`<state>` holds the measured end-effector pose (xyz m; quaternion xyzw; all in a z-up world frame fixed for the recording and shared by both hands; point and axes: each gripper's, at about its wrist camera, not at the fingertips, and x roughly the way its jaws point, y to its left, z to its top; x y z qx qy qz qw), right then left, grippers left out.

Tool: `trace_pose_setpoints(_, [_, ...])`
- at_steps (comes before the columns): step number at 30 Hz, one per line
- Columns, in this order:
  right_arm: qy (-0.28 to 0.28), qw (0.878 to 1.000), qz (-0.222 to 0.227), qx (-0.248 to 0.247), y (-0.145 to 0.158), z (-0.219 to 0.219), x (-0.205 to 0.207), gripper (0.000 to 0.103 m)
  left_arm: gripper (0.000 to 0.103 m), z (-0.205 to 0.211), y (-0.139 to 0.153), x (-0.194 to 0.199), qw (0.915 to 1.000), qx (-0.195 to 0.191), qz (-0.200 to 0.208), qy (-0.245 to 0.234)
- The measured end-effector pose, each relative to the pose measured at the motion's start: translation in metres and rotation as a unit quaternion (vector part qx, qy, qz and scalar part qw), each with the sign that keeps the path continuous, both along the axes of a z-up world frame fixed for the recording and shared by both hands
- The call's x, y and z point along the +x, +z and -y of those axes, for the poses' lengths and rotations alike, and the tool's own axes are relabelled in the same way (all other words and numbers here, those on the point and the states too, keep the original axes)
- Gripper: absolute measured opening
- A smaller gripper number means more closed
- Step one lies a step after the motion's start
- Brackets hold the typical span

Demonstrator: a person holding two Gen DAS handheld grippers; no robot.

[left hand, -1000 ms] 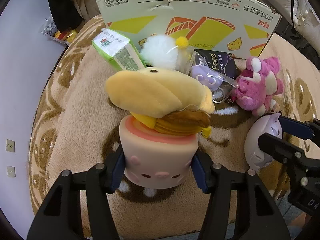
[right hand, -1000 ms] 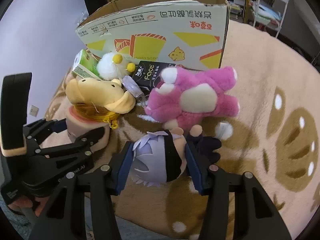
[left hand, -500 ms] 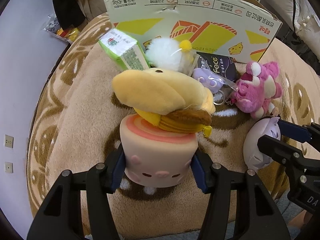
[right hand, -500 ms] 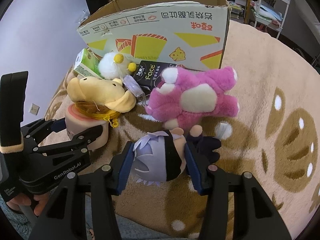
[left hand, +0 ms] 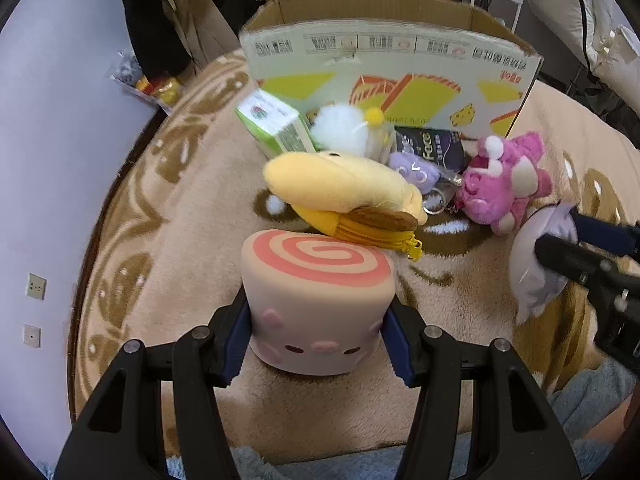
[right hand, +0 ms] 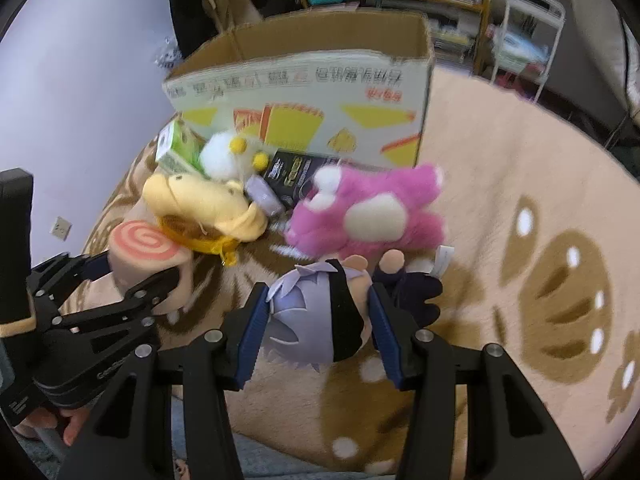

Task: Organize soft objects
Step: 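Close the left tool on the marshmallow plush while the right tool grips the doll, lift both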

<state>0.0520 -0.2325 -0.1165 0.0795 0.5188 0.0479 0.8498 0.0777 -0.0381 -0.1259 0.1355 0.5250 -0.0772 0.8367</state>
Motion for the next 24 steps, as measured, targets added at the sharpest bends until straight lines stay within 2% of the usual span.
trace_pose_setpoints(6, [-0.019, 0.997, 0.061, -0.034, 0.027, 0.002, -0.015, 0.053, 0.057, -0.003, 0.029, -0.02, 0.9985, -0.009, 0.054, -0.005])
trace_pose_setpoints(11, [-0.027, 0.992, 0.11, -0.056, 0.046, 0.001, -0.025, 0.053, 0.057, -0.006, 0.052, -0.034, 0.9938, -0.017, 0.11, -0.005])
trace_pose_setpoints(17, [-0.03, 0.984, 0.16, -0.078, 0.065, -0.003, -0.033, 0.053, 0.057, -0.01, 0.075, -0.047, 0.9823, -0.035, 0.184, -0.008])
trace_pose_setpoints(24, [-0.048, 0.971, 0.205, -0.113, 0.078, -0.006, -0.04, 0.053, 0.057, -0.014, 0.098, -0.063, 0.9628, -0.051, 0.265, -0.002])
